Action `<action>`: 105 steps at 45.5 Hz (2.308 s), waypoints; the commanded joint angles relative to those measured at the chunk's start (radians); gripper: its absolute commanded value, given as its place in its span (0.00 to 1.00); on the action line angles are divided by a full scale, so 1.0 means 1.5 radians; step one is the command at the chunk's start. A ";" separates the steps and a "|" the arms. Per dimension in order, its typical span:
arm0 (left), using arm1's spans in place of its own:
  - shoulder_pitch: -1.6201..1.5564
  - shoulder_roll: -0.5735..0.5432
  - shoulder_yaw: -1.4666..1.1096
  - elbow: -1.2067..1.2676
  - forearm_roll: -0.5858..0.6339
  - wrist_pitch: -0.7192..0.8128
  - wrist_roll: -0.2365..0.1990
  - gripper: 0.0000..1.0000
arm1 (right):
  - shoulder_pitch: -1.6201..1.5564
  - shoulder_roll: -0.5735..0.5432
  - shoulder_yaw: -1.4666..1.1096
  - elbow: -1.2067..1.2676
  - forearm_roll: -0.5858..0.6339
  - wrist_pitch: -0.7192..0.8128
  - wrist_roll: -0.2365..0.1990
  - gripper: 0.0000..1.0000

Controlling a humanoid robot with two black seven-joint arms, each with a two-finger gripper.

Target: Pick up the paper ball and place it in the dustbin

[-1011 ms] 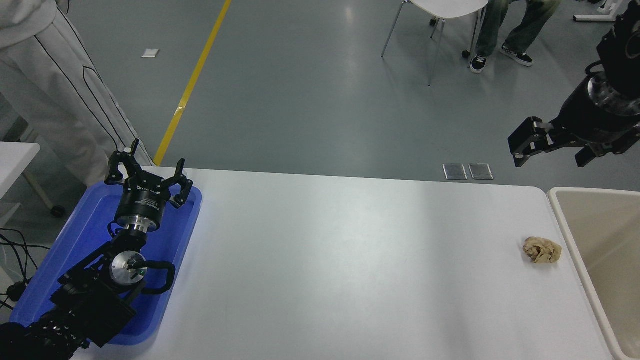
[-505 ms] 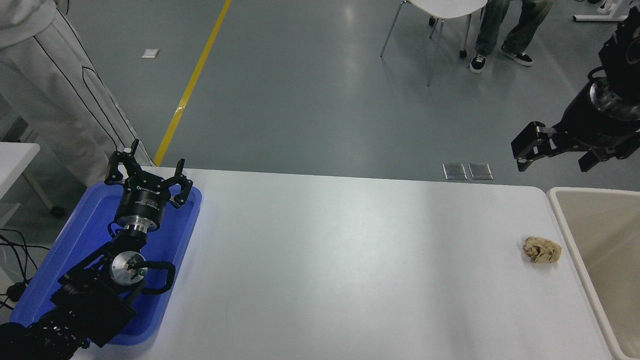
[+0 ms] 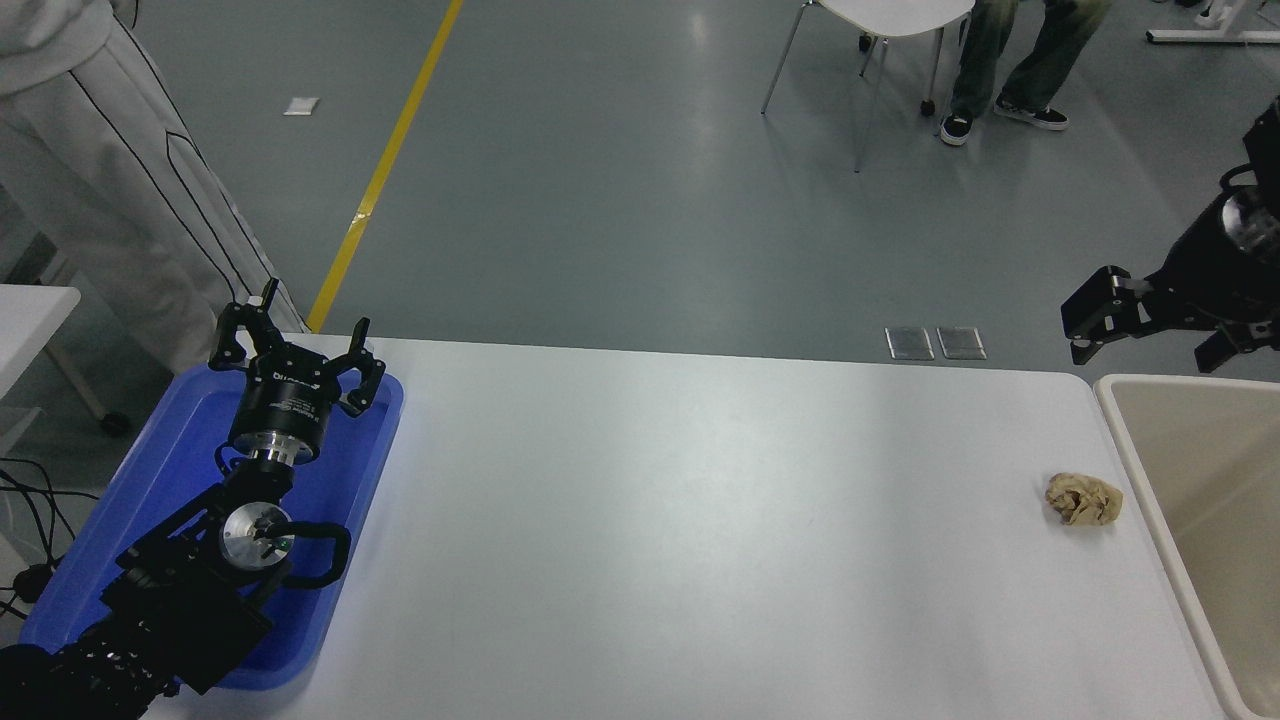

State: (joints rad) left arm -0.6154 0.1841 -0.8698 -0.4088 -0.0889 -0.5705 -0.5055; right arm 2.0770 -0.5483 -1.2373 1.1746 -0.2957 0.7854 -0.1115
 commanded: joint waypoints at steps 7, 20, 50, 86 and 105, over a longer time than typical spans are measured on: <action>0.000 0.000 0.000 0.001 -0.001 0.000 0.000 1.00 | -0.075 -0.031 -0.004 -0.002 -0.001 -0.035 0.001 1.00; 0.000 0.000 0.000 0.001 0.000 0.000 0.000 1.00 | -0.168 -0.034 0.008 -0.006 -0.002 -0.223 0.001 1.00; 0.000 0.000 0.000 0.001 0.000 0.000 0.000 1.00 | -0.494 -0.028 0.216 -0.264 -0.001 -0.333 0.001 1.00; 0.000 0.000 0.000 0.001 0.000 0.000 0.000 1.00 | -0.744 0.112 0.312 -0.534 0.011 -0.448 0.004 1.00; 0.000 0.000 0.000 0.001 0.000 0.000 0.000 1.00 | -0.791 0.135 0.337 -0.536 0.012 -0.522 0.004 1.00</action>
State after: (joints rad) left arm -0.6152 0.1841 -0.8698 -0.4080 -0.0890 -0.5707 -0.5061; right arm 0.9318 -0.3629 -0.7598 0.3819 -0.2795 0.0505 -0.1059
